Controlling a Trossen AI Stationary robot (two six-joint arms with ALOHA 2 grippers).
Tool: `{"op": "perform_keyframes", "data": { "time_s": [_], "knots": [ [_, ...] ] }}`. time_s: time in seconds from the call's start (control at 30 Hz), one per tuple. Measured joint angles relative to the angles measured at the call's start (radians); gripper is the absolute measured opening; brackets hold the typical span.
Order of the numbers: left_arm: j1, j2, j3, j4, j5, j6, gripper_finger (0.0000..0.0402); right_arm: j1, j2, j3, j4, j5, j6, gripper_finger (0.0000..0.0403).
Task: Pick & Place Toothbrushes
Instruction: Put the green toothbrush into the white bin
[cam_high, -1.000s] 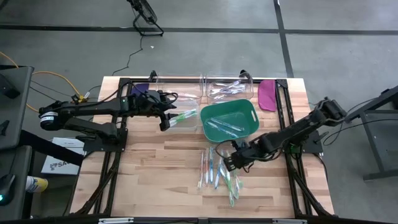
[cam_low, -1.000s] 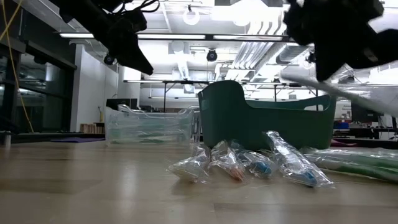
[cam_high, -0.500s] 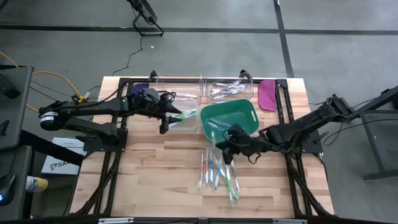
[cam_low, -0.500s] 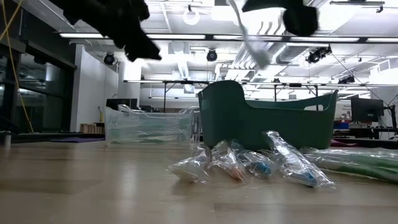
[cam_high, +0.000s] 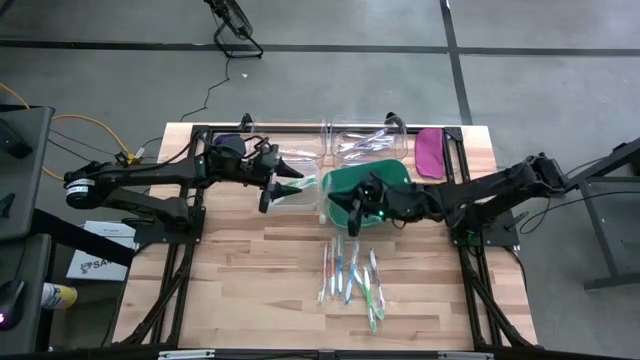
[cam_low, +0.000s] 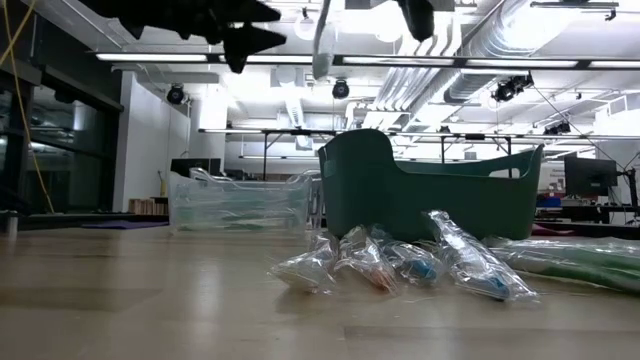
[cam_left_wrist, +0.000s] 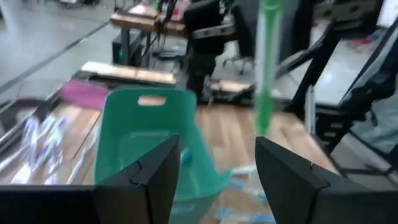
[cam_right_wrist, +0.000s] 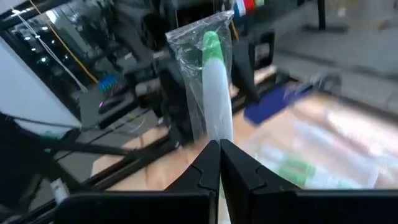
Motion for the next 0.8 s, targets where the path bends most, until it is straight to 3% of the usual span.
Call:
{"op": "perform_keyframes", "data": {
  "time_s": [0.2, 0.57, 0.8],
  "knots": [
    [-0.009, 0.002, 0.0, 0.06, 0.02, -0.022, 0.0214, -0.062, 0.0, 0.0, 0.114, -0.054, -0.131, 0.0003],
    [-0.015, 0.041, -0.001, 0.17, 0.008, -0.064, 0.0215, -0.121, 0.055, 0.0, 0.262, -0.151, -0.178, 0.0003],
    [-0.027, 0.068, 0.0, 0.204, 0.047, -0.07, 0.0215, -0.129, 0.115, 0.0, 0.326, -0.148, -0.184, 0.0003]
  ]
}}
